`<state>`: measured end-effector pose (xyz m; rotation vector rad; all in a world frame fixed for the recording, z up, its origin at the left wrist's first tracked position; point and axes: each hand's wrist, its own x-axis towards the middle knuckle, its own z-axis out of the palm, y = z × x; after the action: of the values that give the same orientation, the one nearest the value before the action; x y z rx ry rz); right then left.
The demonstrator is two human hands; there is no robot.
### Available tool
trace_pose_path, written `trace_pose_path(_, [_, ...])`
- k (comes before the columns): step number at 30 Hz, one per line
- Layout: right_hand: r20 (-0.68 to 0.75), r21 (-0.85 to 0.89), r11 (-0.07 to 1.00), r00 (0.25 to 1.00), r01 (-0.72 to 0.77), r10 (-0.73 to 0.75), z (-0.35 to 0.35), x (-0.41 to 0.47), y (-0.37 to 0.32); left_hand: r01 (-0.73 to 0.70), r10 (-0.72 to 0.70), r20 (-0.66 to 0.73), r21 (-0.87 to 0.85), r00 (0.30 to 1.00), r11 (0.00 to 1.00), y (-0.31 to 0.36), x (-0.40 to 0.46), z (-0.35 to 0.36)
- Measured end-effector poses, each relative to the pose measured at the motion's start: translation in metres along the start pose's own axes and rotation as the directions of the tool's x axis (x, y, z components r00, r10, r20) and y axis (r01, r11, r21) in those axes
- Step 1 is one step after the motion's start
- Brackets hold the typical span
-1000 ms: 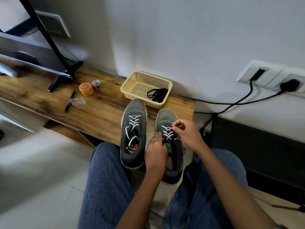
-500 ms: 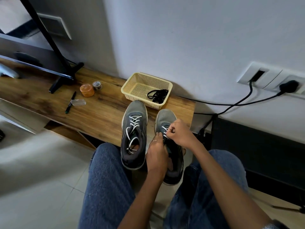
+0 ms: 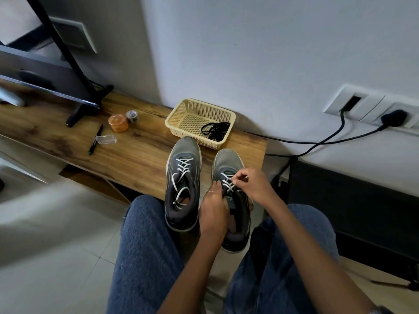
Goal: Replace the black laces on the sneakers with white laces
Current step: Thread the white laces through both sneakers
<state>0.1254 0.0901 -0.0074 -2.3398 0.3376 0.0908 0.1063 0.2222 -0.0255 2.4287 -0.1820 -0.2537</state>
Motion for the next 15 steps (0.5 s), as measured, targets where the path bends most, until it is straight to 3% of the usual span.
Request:
trace_pose_path(6, [0.113,-0.206,0.978,0.993,-0.018,0.042,0.0086,0.0096,0.0006,-0.026,0.026,-0.005,-0.007,1.0,1.0,0.0005,-0.0022,-0.0018])
trace_pose_path(10, [0.204,-0.357,0.933,0.979,0.057,0.018,0.0099,0.0098,-0.0048,-0.047,0.047,-0.016,-0.004,0.999,0.999,-0.0009,-0.002,-0.0027])
trace_pose_path(13, [0.185,-0.323,0.944,0.983,0.073,-0.013,0.0097,0.0059,-0.0062,-0.042,0.041,-0.01,-0.004,0.999,0.999,-0.0022,-0.002,-0.0021])
trace_pose_path(15, [0.124,-0.159,0.985,0.991,0.063,-0.044,0.0096,0.0021,-0.0032,-0.045,0.045,0.012,0.008,0.999,0.999,-0.0023,0.0004,-0.0022])
